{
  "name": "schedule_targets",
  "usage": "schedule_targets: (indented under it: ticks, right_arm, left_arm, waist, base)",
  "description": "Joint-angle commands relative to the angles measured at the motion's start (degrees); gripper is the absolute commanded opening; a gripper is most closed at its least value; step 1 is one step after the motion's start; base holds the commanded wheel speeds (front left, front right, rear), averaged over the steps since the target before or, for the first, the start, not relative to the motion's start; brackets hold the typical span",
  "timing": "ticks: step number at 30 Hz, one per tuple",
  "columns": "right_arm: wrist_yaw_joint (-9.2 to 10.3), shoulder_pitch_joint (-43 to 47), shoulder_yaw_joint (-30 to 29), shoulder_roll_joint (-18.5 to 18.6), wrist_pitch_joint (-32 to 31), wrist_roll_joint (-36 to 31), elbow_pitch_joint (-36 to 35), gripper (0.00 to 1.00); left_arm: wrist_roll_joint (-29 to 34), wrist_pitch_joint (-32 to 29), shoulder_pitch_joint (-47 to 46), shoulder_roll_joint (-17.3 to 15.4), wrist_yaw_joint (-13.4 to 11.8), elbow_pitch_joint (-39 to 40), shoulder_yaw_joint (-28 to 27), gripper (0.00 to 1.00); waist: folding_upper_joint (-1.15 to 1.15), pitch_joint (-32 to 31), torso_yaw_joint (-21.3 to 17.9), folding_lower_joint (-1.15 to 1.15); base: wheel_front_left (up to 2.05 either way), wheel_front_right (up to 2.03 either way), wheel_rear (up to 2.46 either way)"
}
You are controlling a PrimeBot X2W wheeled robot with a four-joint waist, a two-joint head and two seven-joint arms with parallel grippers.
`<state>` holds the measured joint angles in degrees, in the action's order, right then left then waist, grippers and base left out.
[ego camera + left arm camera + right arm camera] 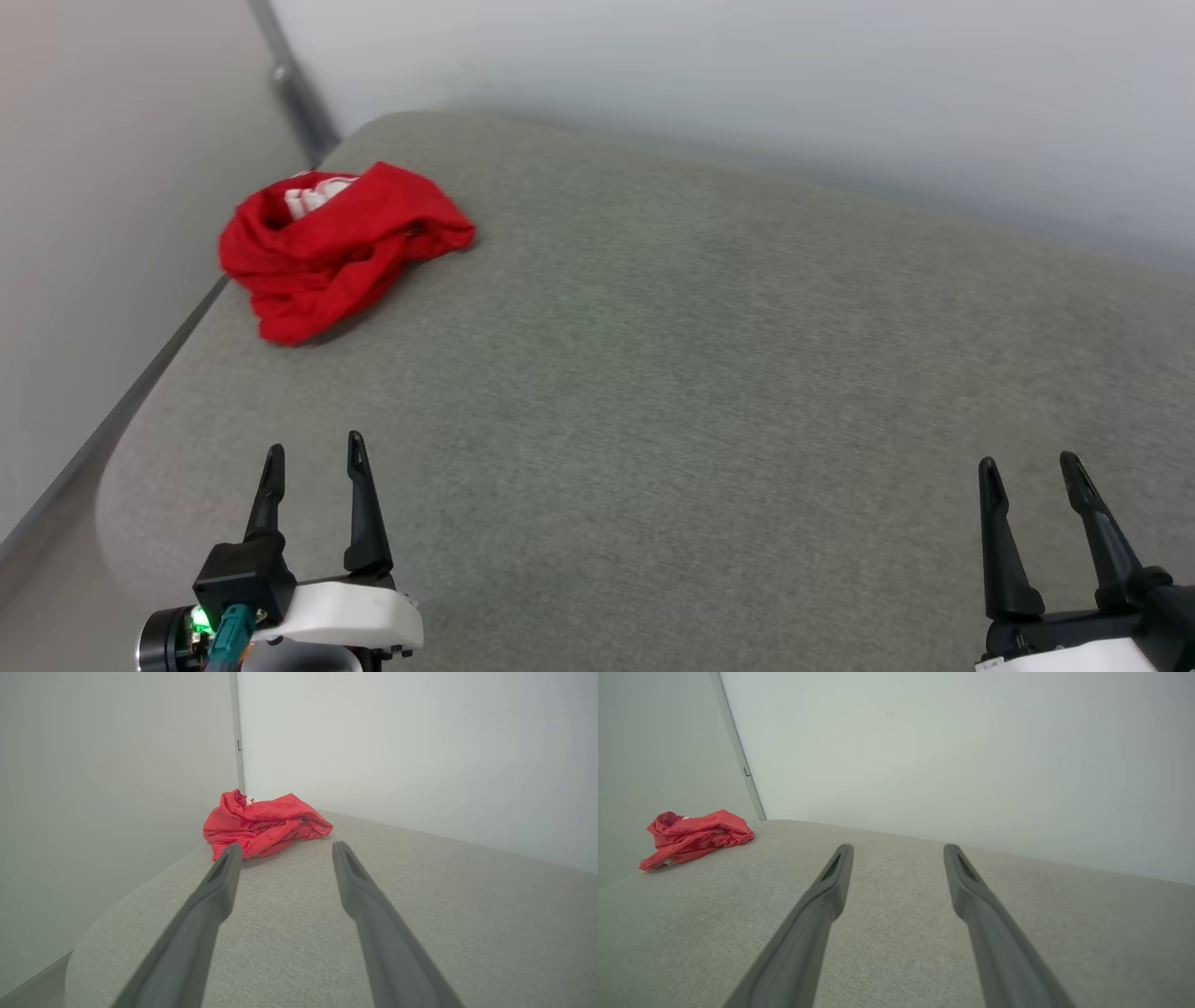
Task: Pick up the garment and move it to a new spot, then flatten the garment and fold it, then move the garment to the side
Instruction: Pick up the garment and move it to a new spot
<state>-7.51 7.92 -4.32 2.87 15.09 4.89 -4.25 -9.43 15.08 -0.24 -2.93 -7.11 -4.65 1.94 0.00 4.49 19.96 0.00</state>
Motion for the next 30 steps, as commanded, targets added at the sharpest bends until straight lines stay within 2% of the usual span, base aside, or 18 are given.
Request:
schedule_targets:
  ticks: [1, 11, 24, 30]
  right_arm:
    - [0.03, -0.75, 0.20, -0.01, 0.12, -0.48, -0.38, 1.00]
    - [0.03, -0.38, 0.42, -0.01, 0.12, -1.50, -0.13, 1.00]
    - [0.04, -0.46, 1.04, -0.02, 0.12, -1.22, 0.13, 1.00]
    - [0.04, -1.39, 1.10, -0.01, 0.12, -2.02, -0.50, 1.00]
  left_arm:
    - [-0.68, 0.14, 0.49, 0.07, -0.40, 0.00, -0.60, 1.00]
    - [-1.71, 0.14, 1.04, 0.07, -0.96, -0.20, -1.12, 1.00]
    - [-1.89, 0.14, 0.54, 0.06, -0.63, -0.68, -3.06, 1.00]
    - [-0.49, 0.14, -4.18, -0.18, 2.34, -2.04, -6.32, 1.00]
  waist:
    - [0.00, 0.53, 4.43, 0.00]
    - [0.00, 0.48, 10.22, 0.00]
    - [0.00, 0.25, 9.84, 0.00]
    - [0.00, 1.97, 8.02, 0.00]
  base:
    - [0.00, 0.00, 0.00]
    - [0.00, 0.00, 0.00]
    - [0.00, 0.00, 0.00]
    - [0.00, 0.00, 0.00]
